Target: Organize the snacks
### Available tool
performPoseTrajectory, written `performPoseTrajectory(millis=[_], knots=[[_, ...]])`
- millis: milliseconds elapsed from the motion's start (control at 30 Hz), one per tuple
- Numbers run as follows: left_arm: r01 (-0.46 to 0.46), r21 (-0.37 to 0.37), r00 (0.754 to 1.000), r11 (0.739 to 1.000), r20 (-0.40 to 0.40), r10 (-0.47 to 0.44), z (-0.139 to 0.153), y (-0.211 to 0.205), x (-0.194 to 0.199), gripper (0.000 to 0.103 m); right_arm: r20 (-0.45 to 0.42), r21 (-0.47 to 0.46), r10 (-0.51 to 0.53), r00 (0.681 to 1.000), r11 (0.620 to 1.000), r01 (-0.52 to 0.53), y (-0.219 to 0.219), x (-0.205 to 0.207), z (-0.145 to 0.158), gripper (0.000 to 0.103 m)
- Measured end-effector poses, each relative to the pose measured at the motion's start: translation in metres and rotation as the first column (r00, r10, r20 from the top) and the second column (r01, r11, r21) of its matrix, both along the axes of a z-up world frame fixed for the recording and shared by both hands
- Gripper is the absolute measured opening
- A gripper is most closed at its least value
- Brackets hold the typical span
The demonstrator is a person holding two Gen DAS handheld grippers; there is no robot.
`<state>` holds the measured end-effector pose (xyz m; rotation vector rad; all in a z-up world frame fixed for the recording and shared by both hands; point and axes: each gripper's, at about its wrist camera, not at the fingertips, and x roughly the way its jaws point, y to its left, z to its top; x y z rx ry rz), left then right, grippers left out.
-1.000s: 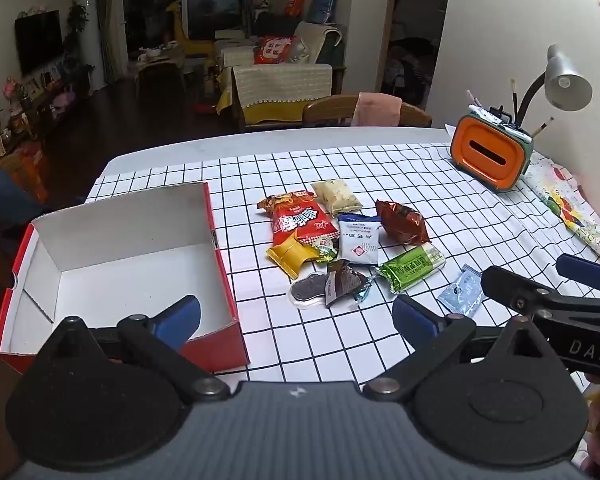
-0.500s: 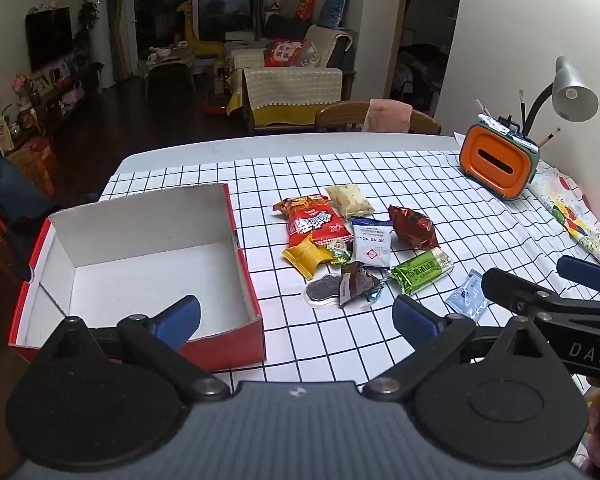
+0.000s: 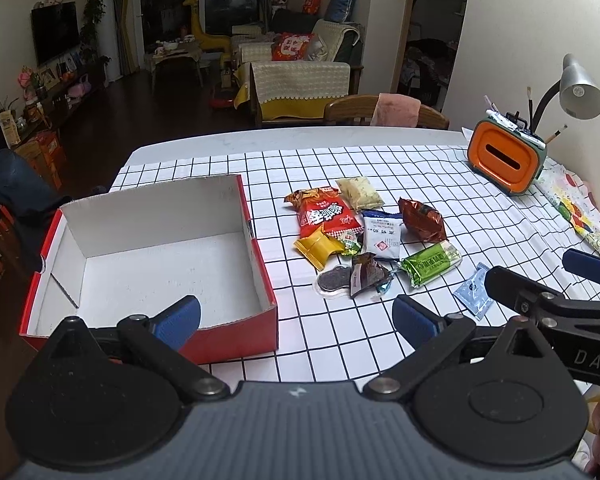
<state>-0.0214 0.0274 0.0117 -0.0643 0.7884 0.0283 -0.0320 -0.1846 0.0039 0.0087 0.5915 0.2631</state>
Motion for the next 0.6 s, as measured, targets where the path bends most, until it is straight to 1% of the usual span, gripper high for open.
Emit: performPoseTrajectory(millis=[367, 600], knots=[[0.015, -0.002, 1.000, 1.000, 0.008, -0.015, 0.0027, 0.0002, -0.0053, 0.103, -0.044, 0.010, -0.030, 0.999, 0.999, 0.030, -0.0027, -0.0004, -0.0027, 0.103], [0.017, -0.005, 1.000, 1.000, 0.003, -0.017, 0.0014, 0.0006, -0.0083, 0.103, -0.024, 0.010, -0.026, 0.999, 1.000, 0.026, -0.0027, -0.0085, -0.0010, 0.103]])
